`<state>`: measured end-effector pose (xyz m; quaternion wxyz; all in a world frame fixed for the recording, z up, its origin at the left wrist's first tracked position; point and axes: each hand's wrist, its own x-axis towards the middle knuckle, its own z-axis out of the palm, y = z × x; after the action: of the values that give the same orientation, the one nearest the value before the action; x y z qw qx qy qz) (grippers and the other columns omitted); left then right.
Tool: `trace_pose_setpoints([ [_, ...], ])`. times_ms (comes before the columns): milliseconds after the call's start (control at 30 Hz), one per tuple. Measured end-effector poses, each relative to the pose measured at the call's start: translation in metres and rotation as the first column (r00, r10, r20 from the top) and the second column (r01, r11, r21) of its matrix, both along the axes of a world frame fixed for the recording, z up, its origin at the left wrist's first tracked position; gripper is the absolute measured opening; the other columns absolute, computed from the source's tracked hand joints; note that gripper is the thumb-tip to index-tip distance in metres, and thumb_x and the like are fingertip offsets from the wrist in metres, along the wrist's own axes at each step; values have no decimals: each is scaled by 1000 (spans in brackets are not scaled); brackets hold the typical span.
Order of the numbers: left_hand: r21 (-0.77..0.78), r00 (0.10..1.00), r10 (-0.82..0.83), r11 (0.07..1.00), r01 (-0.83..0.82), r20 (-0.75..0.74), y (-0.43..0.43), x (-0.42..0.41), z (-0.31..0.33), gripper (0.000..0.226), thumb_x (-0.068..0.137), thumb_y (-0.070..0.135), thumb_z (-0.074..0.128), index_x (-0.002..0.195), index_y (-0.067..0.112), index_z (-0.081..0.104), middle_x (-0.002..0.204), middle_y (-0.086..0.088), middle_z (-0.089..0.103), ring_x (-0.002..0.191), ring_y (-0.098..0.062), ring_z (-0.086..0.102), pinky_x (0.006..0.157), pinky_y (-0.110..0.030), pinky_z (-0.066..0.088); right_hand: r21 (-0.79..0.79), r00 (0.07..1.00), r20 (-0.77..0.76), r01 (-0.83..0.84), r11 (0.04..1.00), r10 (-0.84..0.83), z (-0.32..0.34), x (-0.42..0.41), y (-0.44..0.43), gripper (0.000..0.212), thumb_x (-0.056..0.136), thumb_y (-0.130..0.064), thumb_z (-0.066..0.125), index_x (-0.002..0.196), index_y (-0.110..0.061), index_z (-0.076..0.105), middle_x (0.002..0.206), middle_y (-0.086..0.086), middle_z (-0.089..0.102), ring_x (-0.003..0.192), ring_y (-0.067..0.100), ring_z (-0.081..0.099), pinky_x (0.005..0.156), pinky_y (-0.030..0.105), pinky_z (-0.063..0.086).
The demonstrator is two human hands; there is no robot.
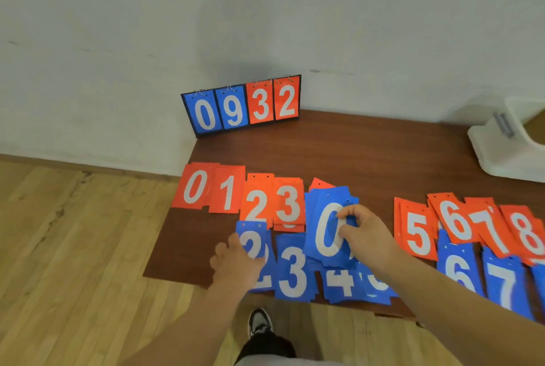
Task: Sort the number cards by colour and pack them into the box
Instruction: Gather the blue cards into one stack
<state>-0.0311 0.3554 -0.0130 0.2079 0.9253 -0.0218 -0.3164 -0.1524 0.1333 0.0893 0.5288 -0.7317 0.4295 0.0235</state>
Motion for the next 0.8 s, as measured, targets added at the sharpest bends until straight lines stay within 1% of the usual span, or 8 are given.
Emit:
trace_pose_setpoints([
  [100,114,999,14,993,-19,47,-8,-13,-10,92,82,48,75,148,30,15,141,-9,27,127,-36,32,98,-48,47,9,1000,-21,-22,1000,23,-4,-15,0,25,93,-4,50,101,-25,60,90,5,61,49,20,50,45,34,42],
  [167,116,998,28,993,-35,59,-12,-21,-13,93,83,38,78,148,32,13,140,-9,23,125,-36,32,95,-46,47,5,999,-41,-27,1000,28,-7,-22,1,24,94,-5,52,102,-26,62,97,-4,62,77,33,65,63,47,55],
  [200,91,997,52,994,-56,51,-13,-25,-14,92,83,32,79,148,34,13,139,-9,22,123,-36,32,91,-43,47,3,999,-46,-28,1000,28,-9,-25,2,24,94,-5,53,102,-25,62,99,-7,61,85,36,66,70,51,57],
  [300,7,989,145,989,-146,20,-9,-30,-19,94,81,21,82,148,40,20,139,-10,22,119,-36,42,83,-40,50,-1,997,-62,-42,999,42,-15,-29,2,23,94,-4,53,102,-24,62,97,0,62,77,35,61,70,53,55],
  [400,-95,985,170,981,-171,-15,-1,-31,-26,94,80,16,83,150,40,25,133,-10,30,100,-33,57,76,-39,58,4,995,-86,-54,999,55,-16,-30,3,22,96,-4,53,104,-22,61,90,-1,57,80,37,62,74,54,55],
  [533,-189,983,184,965,-185,-22,6,-34,-25,88,82,11,82,151,33,32,124,-9,48,91,-26,60,60,-29,51,28,992,-105,-63,998,65,-16,-27,6,22,97,-5,54,104,-24,60,89,-7,54,104,47,61,78,61,55],
  [667,-275,956,284,916,-292,-69,12,-38,-19,79,85,1,75,148,30,39,138,-3,53,80,-12,62,57,-26,52,51,993,-90,-72,996,77,-18,-20,8,23,97,-7,56,101,-29,60,102,-8,57,89,29,66,78,58,58],
  [800,-356,932,348,862,-360,-98,26,-32,-6,71,86,-2,72,143,30,45,127,6,49,81,-7,55,51,-14,43,52,995,-55,-76,996,79,-23,-11,11,23,97,-7,56,102,-30,60,112,-7,57,92,18,64,74,43,63],
])
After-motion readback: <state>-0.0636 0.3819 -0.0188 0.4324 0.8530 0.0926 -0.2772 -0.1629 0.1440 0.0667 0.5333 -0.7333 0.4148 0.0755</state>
